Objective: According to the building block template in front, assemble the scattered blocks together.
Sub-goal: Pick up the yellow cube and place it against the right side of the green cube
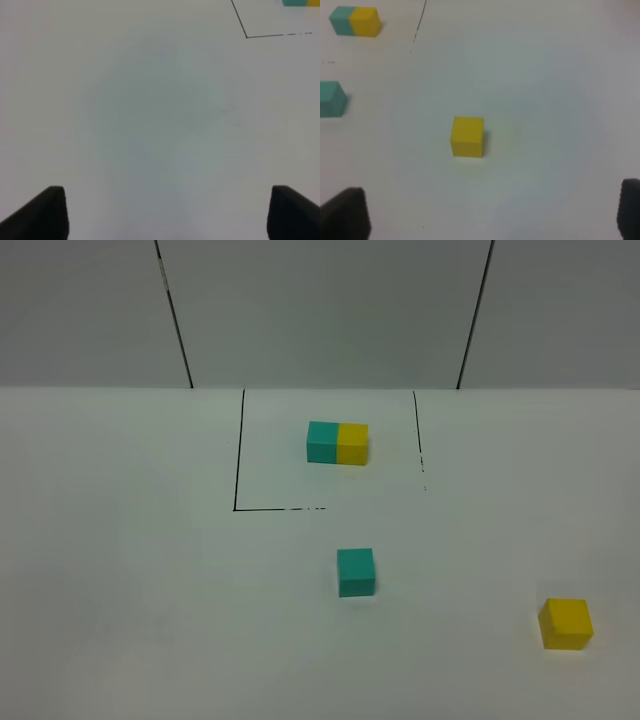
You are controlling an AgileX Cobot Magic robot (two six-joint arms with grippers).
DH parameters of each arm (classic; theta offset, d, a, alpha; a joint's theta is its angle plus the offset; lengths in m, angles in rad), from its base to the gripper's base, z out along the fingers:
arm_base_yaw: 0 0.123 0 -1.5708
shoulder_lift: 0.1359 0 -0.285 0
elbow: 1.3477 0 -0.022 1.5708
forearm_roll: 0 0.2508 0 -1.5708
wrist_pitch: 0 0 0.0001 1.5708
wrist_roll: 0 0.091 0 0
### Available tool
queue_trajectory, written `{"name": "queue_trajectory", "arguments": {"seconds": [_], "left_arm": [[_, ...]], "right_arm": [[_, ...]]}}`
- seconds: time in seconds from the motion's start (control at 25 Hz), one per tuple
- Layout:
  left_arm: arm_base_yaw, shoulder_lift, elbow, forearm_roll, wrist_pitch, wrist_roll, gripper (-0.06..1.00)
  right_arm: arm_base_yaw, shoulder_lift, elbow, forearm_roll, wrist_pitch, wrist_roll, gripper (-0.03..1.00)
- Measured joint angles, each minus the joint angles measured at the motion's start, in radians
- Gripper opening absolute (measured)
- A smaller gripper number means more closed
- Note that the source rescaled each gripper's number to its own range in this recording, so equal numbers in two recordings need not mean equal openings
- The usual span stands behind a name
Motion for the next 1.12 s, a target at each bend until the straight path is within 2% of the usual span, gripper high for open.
{"name": "queue_trajectory", "arguments": {"seconds": [1.12], "left_arm": [[0.0,0.0,0.0,0.014,0.0,-0.017,0.88]], "right_arm": [[0.0,0.0,0.0,0.0,0.0,0.0,1.0]]}}
